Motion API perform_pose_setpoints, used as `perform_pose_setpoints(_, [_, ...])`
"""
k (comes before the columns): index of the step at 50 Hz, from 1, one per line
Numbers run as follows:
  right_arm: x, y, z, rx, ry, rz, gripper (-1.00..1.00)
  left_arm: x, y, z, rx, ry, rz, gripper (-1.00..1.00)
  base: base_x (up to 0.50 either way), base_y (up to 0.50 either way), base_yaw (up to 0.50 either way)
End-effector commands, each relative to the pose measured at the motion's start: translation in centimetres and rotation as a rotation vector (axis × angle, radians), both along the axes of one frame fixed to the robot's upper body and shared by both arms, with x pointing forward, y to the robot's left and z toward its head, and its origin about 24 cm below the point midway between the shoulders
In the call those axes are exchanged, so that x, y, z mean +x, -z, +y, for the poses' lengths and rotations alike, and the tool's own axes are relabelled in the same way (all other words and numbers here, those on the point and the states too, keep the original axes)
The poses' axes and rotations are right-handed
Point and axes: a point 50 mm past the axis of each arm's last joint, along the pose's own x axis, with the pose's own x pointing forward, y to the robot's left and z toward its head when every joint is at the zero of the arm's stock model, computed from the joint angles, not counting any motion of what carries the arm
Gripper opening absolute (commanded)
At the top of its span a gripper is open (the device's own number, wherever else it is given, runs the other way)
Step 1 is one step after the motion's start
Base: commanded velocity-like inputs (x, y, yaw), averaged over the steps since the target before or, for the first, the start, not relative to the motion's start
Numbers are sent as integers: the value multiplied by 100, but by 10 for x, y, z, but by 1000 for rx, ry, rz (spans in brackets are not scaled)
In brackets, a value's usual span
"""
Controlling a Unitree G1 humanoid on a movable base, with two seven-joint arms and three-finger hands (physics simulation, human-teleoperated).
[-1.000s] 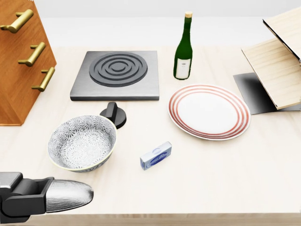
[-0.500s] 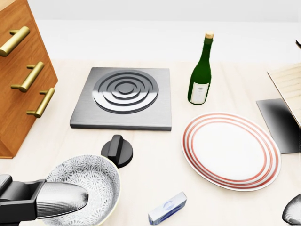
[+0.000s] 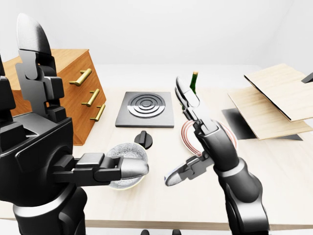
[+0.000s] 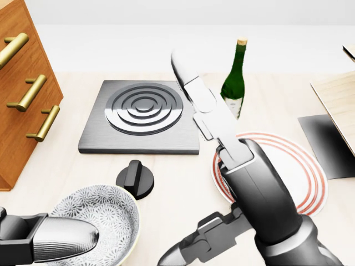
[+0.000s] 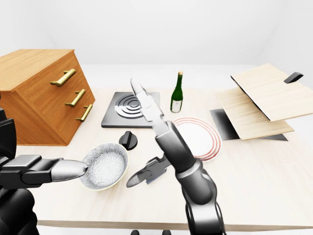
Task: Pick up the akita bowl and put it on the plate.
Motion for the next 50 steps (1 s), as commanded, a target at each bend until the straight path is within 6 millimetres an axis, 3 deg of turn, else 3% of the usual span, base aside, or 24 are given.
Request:
perform_pose_setpoints(1, [4, 10, 42, -417, -77, -6, 100, 0, -1, 2, -23, 29, 14, 97, 0, 0, 0])
perform_pose_setpoints(5, [13, -5, 42, -464, -67, -57, 100, 1, -1, 3, -38, 39, 27, 97, 0, 0, 0])
perform_pose_setpoints(11, [26, -4, 38, -510, -14, -40, 100, 1, -2, 5, -50, 46, 41, 97, 0, 0, 0])
perform_pose_setpoints(17, [40, -16, 44, -574, 2, -163, 100, 2, -2, 5, -61, 59, 57, 97, 0, 0, 0])
perform_pose_setpoints(24, [31, -23, 52, -589, 1, -245, 100, 2, -2, 6, -68, 61, 71, 97, 0, 0, 0])
perform_pose_setpoints(30, [28, 8, 58, -661, -24, -132, 100, 2, -2, 7, -72, 64, 79, 97, 0, 0, 0])
perform_pose_setpoints(34, [22, 10, 62, -650, -29, -126, 100, 2, -3, 8, -77, 65, 81, 97, 0, 0, 0])
perform_pose_setpoints(38, [14, 27, 63, -688, -55, -75, 100, 2, -3, 8, -79, 64, 84, 97, 0, 0, 0])
perform_pose_setpoints(43, [21, 58, 61, -785, -68, 43, 100, 2, -3, 8, -75, 66, 86, 97, 0, 0, 0])
perform_pose_setpoints(50, [21, 81, 61, -791, -131, 148, 100, 3, -3, 7, -72, 67, 86, 97, 0, 0, 0])
